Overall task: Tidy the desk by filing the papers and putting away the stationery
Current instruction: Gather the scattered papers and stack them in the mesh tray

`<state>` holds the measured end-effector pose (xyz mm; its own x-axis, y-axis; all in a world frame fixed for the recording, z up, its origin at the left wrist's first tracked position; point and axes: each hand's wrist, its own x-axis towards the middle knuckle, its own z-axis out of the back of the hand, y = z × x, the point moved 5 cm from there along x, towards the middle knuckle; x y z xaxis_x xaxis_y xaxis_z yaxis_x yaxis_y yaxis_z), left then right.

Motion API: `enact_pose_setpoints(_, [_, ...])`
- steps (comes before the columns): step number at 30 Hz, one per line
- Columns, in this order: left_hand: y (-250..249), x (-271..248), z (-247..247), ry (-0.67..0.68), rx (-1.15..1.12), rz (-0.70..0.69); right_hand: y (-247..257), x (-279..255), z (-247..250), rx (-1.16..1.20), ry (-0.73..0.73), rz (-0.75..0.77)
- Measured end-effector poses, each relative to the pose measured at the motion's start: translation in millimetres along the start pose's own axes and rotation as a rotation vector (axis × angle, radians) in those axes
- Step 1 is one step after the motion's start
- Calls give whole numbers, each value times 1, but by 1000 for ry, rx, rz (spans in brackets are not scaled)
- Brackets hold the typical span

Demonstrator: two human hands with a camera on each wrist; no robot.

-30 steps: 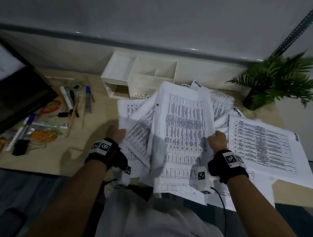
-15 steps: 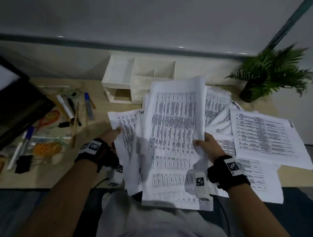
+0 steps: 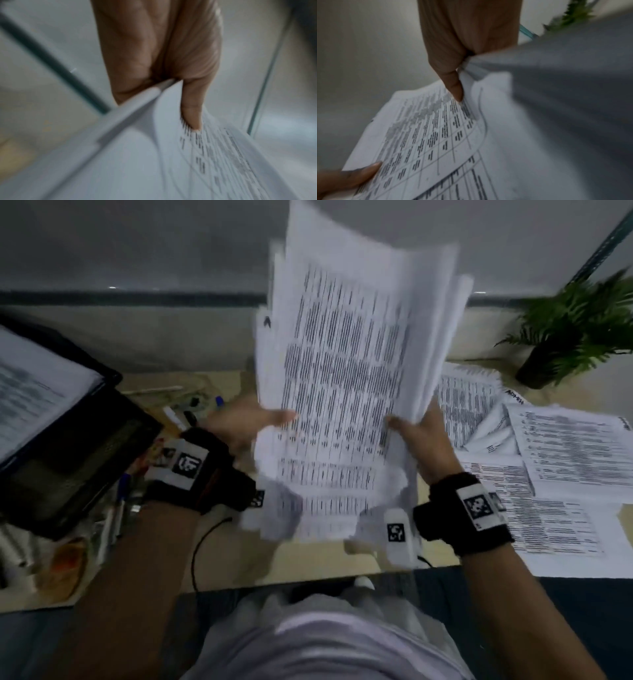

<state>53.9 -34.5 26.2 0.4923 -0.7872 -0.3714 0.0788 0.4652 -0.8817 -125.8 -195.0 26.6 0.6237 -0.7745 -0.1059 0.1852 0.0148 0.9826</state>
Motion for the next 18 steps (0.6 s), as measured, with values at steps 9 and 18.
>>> enact_pose_setpoints(9, [-111,-43,73,-243,-221,-481,116,8,4,226,-98,437])
enact_pose_setpoints(18, [-16,-2,51,-481,-467,-266,32,19,-59,169,22,195])
